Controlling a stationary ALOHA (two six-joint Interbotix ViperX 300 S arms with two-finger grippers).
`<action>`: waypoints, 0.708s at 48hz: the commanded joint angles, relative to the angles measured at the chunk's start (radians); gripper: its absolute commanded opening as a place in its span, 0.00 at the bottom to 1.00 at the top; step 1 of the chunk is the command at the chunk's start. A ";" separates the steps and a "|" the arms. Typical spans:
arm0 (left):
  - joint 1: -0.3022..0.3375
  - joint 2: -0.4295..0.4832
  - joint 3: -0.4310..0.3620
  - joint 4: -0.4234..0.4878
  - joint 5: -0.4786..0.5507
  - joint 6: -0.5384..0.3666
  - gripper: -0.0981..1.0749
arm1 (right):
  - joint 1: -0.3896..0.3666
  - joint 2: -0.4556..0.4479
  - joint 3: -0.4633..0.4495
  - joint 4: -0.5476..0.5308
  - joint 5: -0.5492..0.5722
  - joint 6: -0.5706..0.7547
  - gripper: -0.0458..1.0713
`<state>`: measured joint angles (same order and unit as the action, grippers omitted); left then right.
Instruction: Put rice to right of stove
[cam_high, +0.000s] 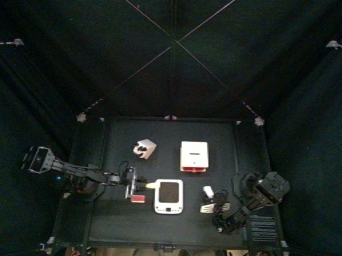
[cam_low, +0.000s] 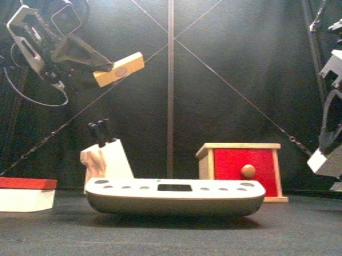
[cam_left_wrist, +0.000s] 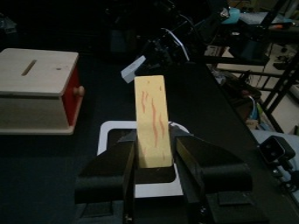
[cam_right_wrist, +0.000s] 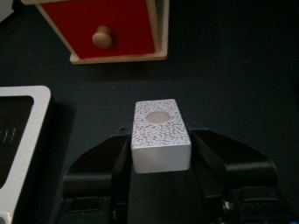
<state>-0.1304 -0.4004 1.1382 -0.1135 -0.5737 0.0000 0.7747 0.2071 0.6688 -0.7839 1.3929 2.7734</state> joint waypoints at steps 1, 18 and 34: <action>0.003 -0.005 -0.012 0.003 -0.011 0.003 0.36 | -0.032 -0.005 0.008 -0.012 -0.040 0.035 0.37; 0.005 -0.005 -0.011 0.003 -0.011 0.003 0.36 | -0.072 0.017 0.031 -0.008 -0.146 0.035 0.60; 0.005 -0.005 -0.009 0.003 -0.011 0.003 0.36 | -0.077 0.020 0.032 -0.002 -0.170 0.028 0.83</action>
<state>-0.1273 -0.4004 1.1397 -0.1120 -0.5737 0.0015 0.7026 0.2454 0.7072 -0.7854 1.2195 2.7995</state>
